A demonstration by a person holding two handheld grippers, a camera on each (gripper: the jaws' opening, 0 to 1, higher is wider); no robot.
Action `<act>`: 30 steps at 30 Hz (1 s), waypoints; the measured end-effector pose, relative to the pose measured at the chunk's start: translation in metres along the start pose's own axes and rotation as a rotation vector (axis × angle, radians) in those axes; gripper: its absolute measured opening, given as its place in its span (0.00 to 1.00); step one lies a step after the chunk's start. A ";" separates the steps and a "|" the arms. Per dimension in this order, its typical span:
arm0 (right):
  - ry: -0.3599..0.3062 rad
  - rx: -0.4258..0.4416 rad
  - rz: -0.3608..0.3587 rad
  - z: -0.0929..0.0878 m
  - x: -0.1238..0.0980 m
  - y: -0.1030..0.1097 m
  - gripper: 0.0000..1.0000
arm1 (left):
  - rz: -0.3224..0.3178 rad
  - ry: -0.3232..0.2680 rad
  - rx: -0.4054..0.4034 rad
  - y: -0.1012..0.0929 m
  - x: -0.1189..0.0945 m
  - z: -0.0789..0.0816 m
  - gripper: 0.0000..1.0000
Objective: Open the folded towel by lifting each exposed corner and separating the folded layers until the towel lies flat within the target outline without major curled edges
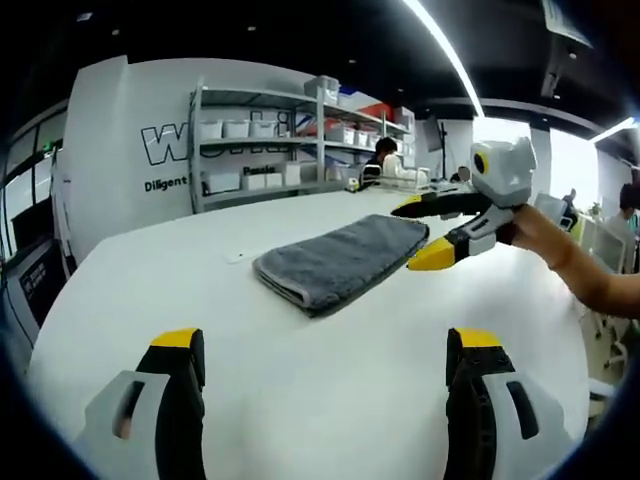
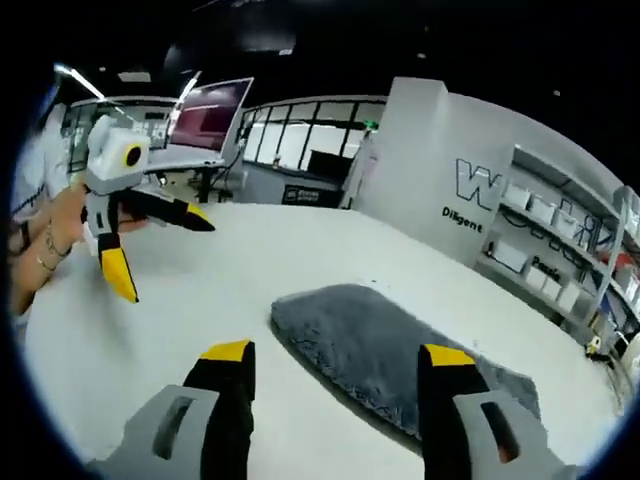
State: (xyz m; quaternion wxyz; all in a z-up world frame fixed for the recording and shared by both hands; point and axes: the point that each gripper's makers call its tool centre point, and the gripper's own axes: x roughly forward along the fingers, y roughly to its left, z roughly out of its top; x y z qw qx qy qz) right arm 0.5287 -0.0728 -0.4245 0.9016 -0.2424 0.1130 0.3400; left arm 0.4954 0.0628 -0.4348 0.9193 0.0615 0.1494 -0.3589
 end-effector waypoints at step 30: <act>0.090 0.020 -0.002 -0.001 0.086 0.045 0.02 | -0.027 -0.053 -0.016 -0.011 -0.009 0.005 0.99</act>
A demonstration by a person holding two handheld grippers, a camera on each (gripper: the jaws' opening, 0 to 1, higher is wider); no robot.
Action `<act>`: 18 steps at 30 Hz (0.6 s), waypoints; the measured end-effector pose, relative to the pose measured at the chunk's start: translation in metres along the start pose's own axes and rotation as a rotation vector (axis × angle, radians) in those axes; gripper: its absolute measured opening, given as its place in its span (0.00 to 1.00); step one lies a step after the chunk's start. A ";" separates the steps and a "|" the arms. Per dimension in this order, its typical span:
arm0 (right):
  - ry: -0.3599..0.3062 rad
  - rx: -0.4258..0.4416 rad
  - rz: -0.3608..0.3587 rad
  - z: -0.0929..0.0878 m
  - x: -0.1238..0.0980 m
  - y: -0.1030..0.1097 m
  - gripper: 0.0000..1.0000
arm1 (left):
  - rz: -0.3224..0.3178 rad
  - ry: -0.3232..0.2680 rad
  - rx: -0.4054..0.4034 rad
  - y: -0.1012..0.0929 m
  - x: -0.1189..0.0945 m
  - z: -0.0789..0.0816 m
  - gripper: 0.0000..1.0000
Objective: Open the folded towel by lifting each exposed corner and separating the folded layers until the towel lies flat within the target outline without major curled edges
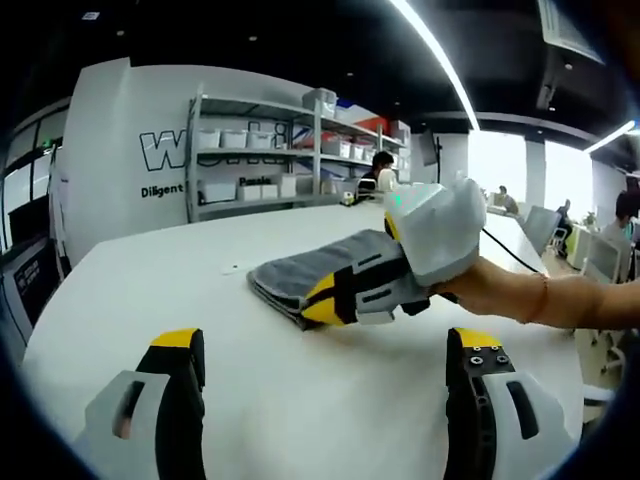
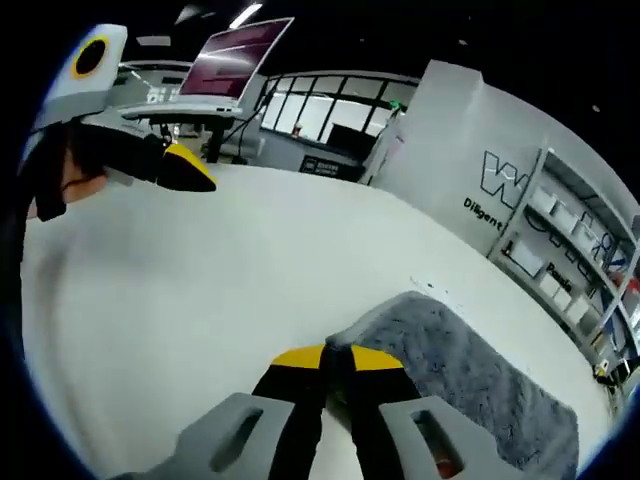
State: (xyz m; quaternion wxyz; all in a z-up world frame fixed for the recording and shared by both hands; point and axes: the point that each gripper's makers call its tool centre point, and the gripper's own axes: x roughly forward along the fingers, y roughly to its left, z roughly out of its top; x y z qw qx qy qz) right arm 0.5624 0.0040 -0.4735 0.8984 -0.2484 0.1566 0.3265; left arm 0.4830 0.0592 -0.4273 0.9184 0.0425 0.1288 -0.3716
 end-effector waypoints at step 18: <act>-0.080 0.160 -0.219 -0.003 -0.054 -0.111 0.01 | -0.006 -0.004 0.011 -0.010 -0.001 -0.003 0.99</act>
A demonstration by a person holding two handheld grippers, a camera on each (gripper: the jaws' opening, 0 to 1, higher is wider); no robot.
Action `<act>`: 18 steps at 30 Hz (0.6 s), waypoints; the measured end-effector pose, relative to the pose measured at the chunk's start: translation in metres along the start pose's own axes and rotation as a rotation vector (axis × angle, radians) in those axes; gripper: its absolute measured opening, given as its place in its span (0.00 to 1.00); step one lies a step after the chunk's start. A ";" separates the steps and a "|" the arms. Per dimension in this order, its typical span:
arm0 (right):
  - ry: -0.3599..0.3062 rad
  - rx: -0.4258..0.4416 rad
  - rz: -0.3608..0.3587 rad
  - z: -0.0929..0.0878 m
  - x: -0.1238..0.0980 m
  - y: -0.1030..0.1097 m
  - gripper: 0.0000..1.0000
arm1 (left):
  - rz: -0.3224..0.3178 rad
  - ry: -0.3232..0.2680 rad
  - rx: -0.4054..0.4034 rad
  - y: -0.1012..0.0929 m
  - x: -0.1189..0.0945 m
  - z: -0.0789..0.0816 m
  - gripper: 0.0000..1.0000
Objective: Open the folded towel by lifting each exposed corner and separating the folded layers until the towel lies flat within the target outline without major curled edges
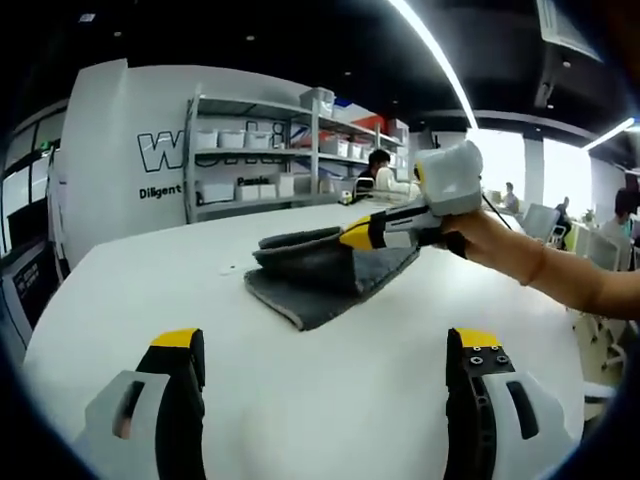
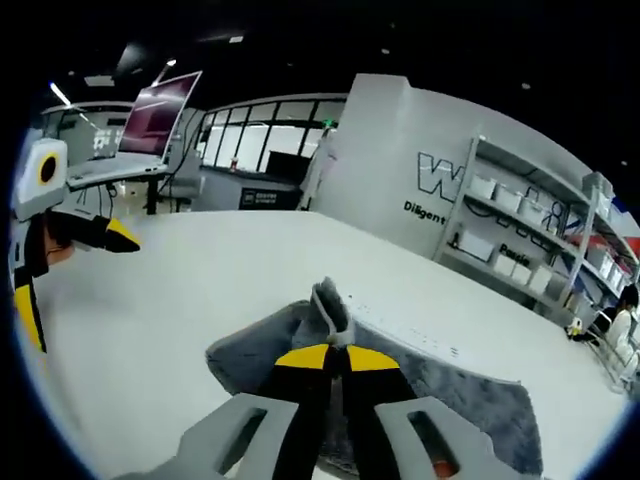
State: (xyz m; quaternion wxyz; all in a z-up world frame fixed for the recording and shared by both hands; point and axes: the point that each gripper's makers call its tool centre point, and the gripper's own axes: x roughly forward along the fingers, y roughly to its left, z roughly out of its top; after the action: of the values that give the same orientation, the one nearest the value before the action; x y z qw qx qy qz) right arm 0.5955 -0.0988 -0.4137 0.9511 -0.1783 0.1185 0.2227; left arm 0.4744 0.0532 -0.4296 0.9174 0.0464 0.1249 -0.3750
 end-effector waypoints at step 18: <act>0.058 -0.064 -0.292 -0.031 -0.048 -0.112 0.00 | -0.013 -0.024 -0.027 0.002 0.002 0.004 0.99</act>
State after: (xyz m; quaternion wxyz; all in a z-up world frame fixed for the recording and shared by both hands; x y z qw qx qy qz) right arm 0.6017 -0.2233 -0.3953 0.9634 -0.2302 0.1117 0.0803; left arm 0.4777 0.0524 -0.4264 0.9170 0.0286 0.1192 -0.3796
